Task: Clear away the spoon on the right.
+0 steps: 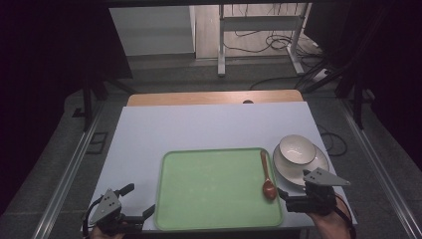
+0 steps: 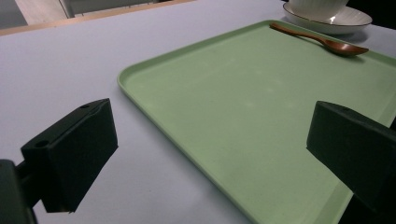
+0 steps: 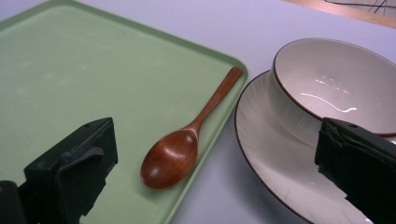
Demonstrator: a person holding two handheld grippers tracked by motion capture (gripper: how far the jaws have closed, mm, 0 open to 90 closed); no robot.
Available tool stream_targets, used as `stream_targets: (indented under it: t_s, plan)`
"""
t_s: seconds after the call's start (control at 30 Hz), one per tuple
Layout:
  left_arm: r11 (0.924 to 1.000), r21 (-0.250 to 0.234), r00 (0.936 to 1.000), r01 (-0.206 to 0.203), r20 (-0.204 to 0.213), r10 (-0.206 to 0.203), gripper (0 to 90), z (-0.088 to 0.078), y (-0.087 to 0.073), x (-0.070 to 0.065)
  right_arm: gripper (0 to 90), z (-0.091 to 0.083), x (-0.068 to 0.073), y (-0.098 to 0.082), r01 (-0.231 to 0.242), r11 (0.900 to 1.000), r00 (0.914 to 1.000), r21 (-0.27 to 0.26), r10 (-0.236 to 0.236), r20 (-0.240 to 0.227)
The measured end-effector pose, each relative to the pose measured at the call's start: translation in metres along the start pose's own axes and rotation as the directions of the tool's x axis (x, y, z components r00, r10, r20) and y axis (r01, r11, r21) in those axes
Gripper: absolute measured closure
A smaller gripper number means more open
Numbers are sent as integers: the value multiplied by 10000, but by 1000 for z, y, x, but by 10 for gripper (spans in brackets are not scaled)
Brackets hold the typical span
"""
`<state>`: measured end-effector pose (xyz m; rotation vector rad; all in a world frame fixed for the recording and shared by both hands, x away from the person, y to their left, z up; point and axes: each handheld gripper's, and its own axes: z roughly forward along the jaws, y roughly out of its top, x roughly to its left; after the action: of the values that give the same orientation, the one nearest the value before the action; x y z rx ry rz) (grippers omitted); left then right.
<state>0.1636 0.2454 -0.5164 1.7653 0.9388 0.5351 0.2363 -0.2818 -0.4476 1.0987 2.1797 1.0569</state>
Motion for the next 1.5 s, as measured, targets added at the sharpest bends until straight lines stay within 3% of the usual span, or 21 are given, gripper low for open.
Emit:
stream_targets:
  t_s: [0.67,1.2,1.5]
  plan:
    - [10000,-32,10000,-14,-51,14,13,0,0,0,0,-15,-12,-27,-496,9986,9969,-184,506,599]
    - [10000,-40,10000,-8,-95,8,13,-1,0,0,0,-18,-14,-47,-696,9972,9950,-286,715,697]
    - [10000,-18,10000,5,-90,-5,13,-1,-1,0,0,-13,-13,-60,-741,9972,9952,27,738,645]
